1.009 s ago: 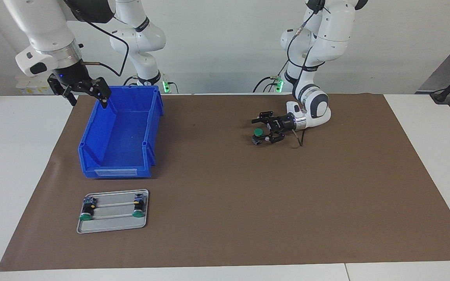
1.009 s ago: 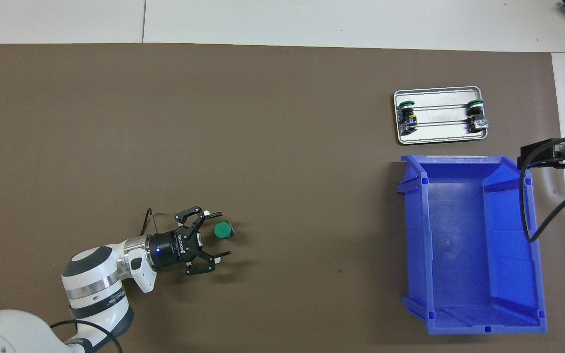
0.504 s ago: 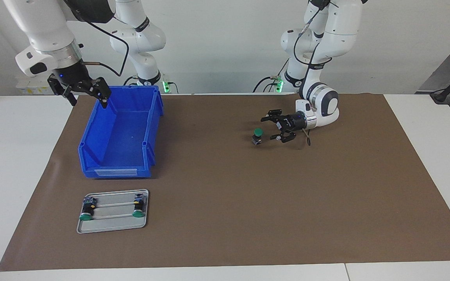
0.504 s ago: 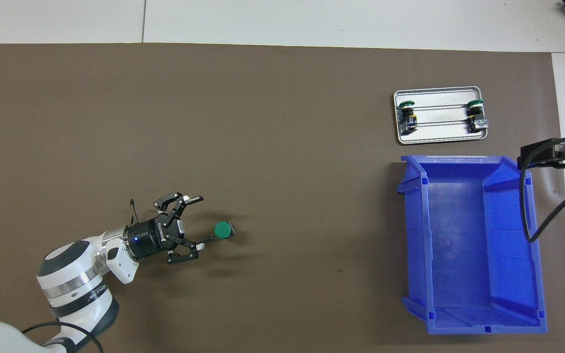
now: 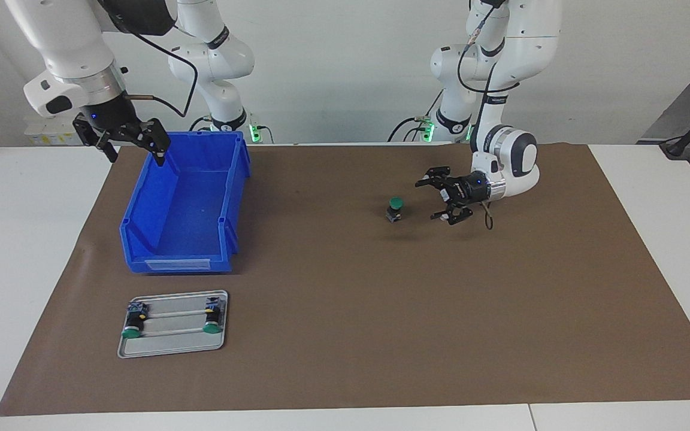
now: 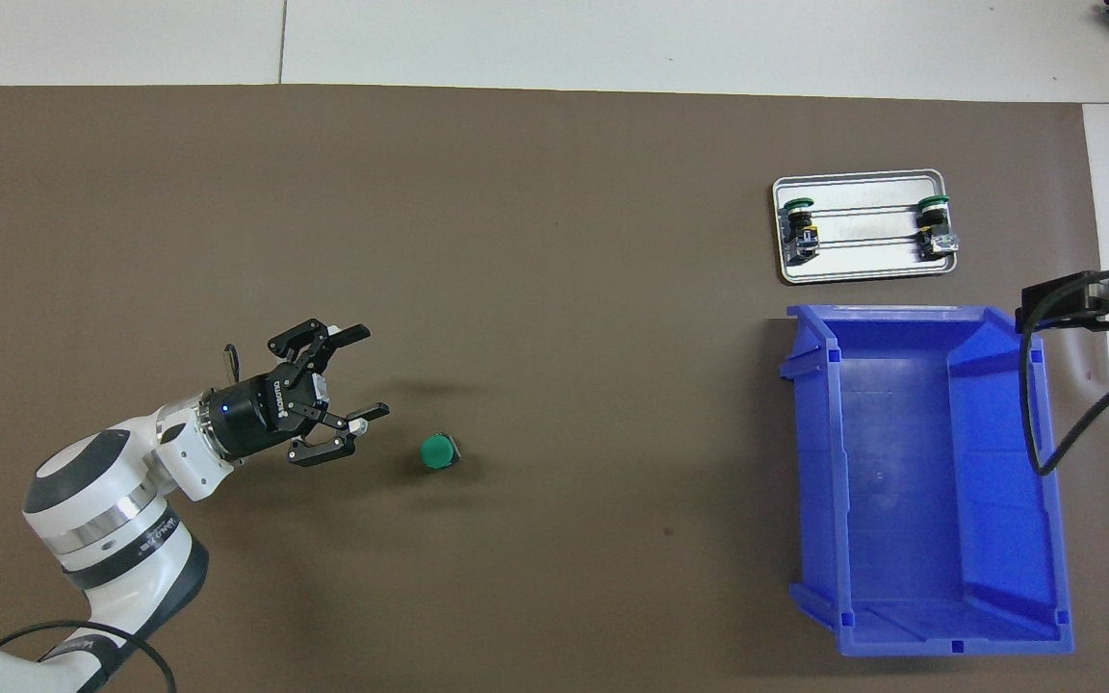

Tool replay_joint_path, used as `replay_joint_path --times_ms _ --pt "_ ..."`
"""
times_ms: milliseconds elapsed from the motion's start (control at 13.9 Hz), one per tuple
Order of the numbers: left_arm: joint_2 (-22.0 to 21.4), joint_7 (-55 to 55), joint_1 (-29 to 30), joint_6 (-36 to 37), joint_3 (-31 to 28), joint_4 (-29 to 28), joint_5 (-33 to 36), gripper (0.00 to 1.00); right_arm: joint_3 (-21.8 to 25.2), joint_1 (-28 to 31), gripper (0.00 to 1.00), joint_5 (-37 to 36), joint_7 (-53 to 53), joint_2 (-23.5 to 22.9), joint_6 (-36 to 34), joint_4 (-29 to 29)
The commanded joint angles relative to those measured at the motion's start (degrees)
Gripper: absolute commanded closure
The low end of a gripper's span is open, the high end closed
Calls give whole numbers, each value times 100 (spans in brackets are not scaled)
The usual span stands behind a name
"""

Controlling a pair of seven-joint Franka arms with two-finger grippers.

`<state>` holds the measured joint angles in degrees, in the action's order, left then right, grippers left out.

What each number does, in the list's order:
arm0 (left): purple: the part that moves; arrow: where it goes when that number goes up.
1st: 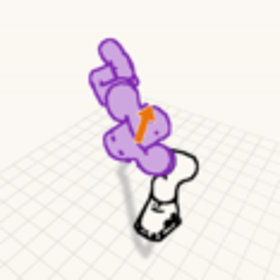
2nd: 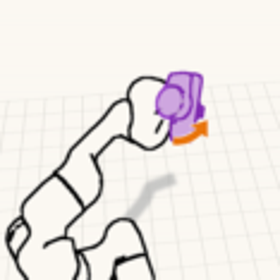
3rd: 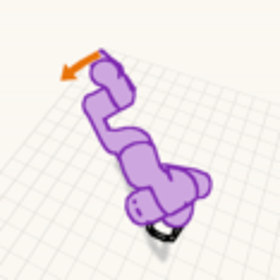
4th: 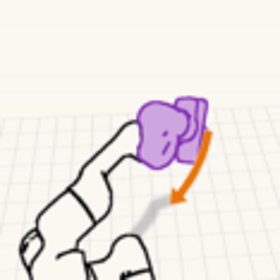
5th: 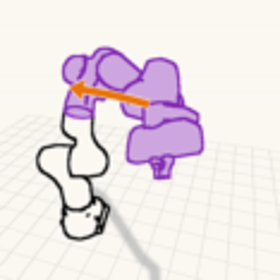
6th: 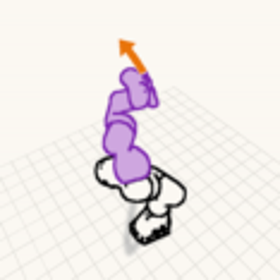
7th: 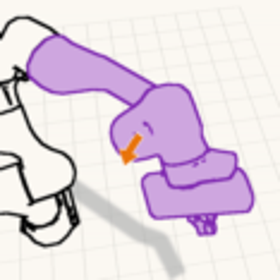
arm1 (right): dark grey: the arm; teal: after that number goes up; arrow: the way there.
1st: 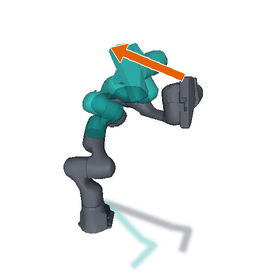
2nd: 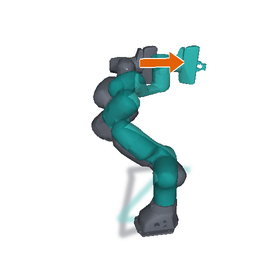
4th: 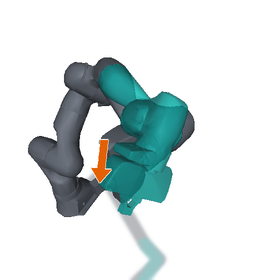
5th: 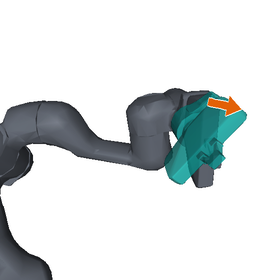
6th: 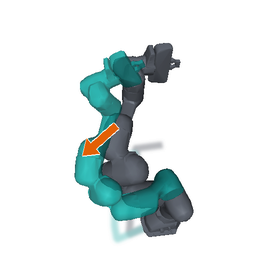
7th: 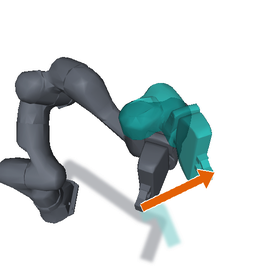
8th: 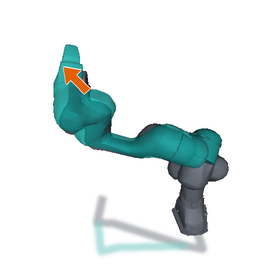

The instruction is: Place and press button with both arms

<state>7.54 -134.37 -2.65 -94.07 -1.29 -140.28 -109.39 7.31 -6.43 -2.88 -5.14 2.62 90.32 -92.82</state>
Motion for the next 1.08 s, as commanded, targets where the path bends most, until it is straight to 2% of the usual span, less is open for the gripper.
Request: replay_joint_path --times_ms 0,144,288,504,721,865,1009 --pt "-340 1085 -77 -987 76 394 5 2 -37 28 0 42 -31 81 -49 -44" --pt "-585 1840 -392 -1891 120 667 92 2 -37 28 0 42 -31 81 -49 -44" --pt "-841 2841 -822 -3112 155 975 530 2 -37 28 0 42 -31 81 -49 -44" --pt "-1131 3513 -1490 -4685 173 1047 717 2 -37 28 0 42 -31 81 -49 -44" --pt "-1132 3908 -2675 -7353 217 1081 708 3 -37 28 0 42 -31 81 -49 -44" --pt "-1053 4024 -3265 -8832 234 1099 691 6 -37 28 0 42 -31 81 -49 -44" --pt "-983 4024 -3487 -9513 243 1064 673 7 -37 28 0 42 -31 81 -49 -44"
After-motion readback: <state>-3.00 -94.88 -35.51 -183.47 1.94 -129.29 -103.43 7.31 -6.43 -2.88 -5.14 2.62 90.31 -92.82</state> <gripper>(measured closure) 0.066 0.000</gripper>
